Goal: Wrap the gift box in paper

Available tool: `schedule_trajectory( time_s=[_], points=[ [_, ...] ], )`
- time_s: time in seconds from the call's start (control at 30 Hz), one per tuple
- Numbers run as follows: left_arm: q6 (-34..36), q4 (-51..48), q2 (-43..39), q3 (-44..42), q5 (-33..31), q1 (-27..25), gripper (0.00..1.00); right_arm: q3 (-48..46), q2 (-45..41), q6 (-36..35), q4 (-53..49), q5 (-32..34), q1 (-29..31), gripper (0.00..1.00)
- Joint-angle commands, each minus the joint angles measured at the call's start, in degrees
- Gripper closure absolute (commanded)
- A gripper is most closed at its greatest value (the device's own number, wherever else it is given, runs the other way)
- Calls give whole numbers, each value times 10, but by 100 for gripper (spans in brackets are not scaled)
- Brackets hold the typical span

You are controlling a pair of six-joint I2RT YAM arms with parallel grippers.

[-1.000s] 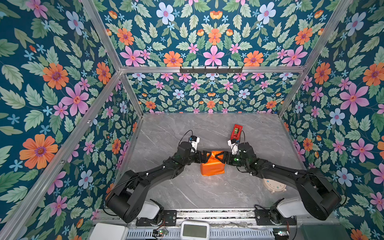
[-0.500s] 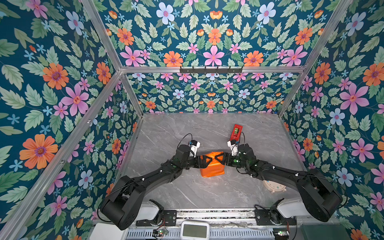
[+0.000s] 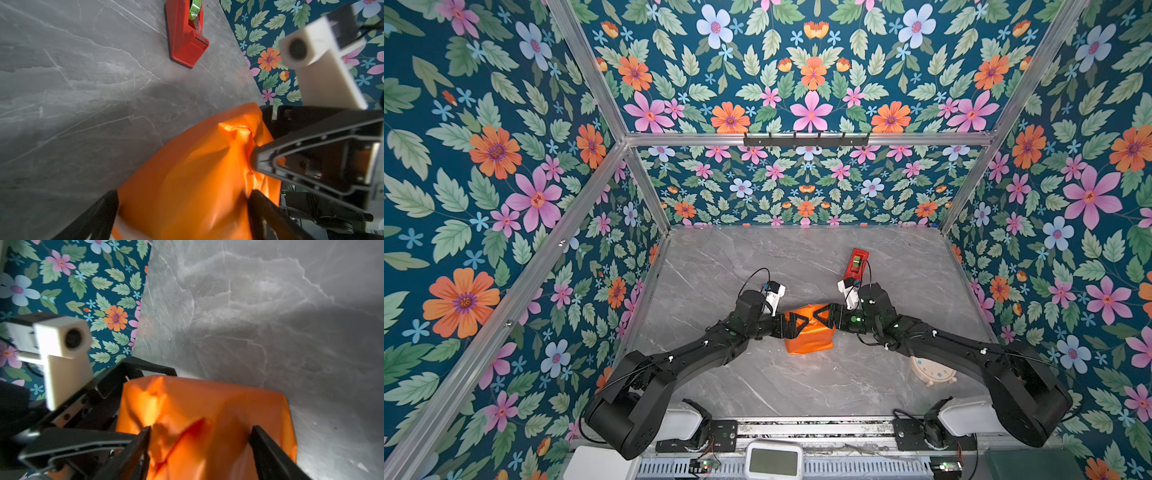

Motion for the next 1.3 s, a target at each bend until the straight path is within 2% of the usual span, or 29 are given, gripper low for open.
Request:
schedule_trajectory(
  time_s=[0.0, 0.13, 0.27, 0.47, 0.7, 0.83, 0.97, 1.1, 1.27],
  points=[
    [-9, -40, -11, -1, -36, 0, 0, -22, 7, 9, 0, -12, 5, 28],
    [-51, 8, -37, -7, -45, 0, 0, -44, 3, 12, 0, -2, 5, 30],
    [-77, 17, -23, -7, -37, 1, 0, -53, -8, 6, -12, 11, 5, 31],
    [-48, -28, -19, -22, -17, 0, 0, -38, -8, -1, -16, 18, 6, 31],
    [14, -88, -24, -31, -37, 1, 1, 3, -34, -10, -29, 2, -3, 27],
    [39, -102, -23, -30, -44, 0, 2, 22, -79, -7, -59, -36, -50, 26],
    [46, -102, -21, -30, -50, 0, 3, 55, -85, -8, -121, -56, -133, 29],
    [48, -100, -18, -28, -53, 0, 3, 113, -37, -1, -170, -65, -215, 33],
    [49, -99, -18, -27, -52, 0, 3, 203, 77, -19, -175, -94, -261, 48]
  ],
)
